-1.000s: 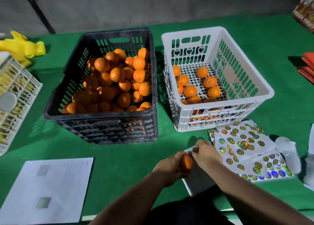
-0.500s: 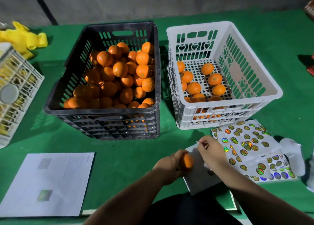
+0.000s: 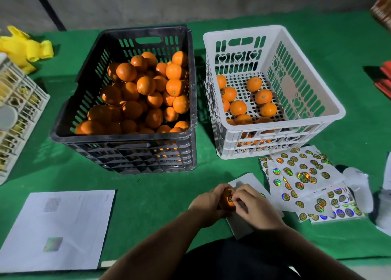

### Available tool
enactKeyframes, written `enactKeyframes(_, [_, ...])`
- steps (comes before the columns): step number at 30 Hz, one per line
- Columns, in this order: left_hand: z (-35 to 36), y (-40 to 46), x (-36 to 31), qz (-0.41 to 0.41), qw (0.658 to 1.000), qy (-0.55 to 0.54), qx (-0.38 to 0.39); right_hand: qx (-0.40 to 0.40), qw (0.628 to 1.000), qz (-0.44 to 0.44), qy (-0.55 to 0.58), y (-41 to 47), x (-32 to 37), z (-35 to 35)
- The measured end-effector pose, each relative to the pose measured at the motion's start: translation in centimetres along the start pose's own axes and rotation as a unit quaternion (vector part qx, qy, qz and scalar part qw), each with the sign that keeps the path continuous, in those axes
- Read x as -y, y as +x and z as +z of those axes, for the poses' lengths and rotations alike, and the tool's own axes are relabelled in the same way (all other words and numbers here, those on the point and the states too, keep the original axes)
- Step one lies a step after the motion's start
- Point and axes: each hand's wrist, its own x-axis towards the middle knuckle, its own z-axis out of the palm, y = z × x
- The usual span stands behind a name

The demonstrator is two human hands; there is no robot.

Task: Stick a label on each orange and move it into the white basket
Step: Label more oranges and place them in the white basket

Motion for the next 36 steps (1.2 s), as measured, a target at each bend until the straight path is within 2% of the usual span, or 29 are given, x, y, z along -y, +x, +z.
enactKeyframes(3, [-0.4, 0.1, 0.4, -0.004, 0.999, -0.034, 0.025, -0.013, 1.0, 0.011, 0.006, 0.0, 0.3, -0.1])
enactKeyframes(4, [-0.6, 0.1, 0.5, -0.008, 0.996, -0.075, 0.045, -0.014, 1.0, 0.013, 0.008, 0.0, 0.4, -0.2])
enactKeyframes(6, [-0.8, 0.1, 0.2, -0.03, 0.969, -0.233, 0.074, -0.011, 1.0, 0.016, 0.01, 0.1, 0.4, -0.3])
enactKeyframes(8, [-0.7, 0.0, -0.2, -0.049, 0.945, -0.32, 0.047, -0.001, 1.0, 0.01, 0.007, 0.2, 0.3, -0.4])
enactKeyframes(11, [-0.7, 0.3, -0.1, -0.051, 0.961, -0.271, -0.005, 0.019, 1.0, 0.002, 0.005, 0.2, 0.1, -0.6])
enactKeyframes(16, [-0.9, 0.4, -0.3, -0.062, 0.951, -0.304, 0.009, 0.043, 0.998, 0.027, 0.024, 0.0, -0.2, -0.9])
enactKeyframes(18, [-0.9, 0.5, -0.4, -0.071, 0.949, -0.307, 0.011, 0.022, 0.994, 0.08, 0.073, -0.4, -0.1, -0.6])
enactKeyframes(22, [-0.9, 0.7, -0.7, -0.071, 0.956, -0.284, 0.02, -0.084, 0.941, 0.232, 0.232, -0.3, 0.5, 0.5])
enactKeyframes(26, [-0.5, 0.4, -0.7, -0.081, 0.948, -0.308, -0.001, -0.154, 0.882, 0.286, 0.342, 0.9, 1.5, 0.8])
enactKeyframes(30, [-0.1, 0.3, -0.5, -0.084, 0.946, -0.313, -0.011, -0.151, 0.883, 0.296, 0.332, 0.7, 1.3, 0.9])
enactKeyframes(36, [-0.3, 0.9, -0.7, -0.09, 0.938, -0.335, -0.006, -0.129, 0.924, 0.252, 0.257, 0.0, 2.5, 0.7])
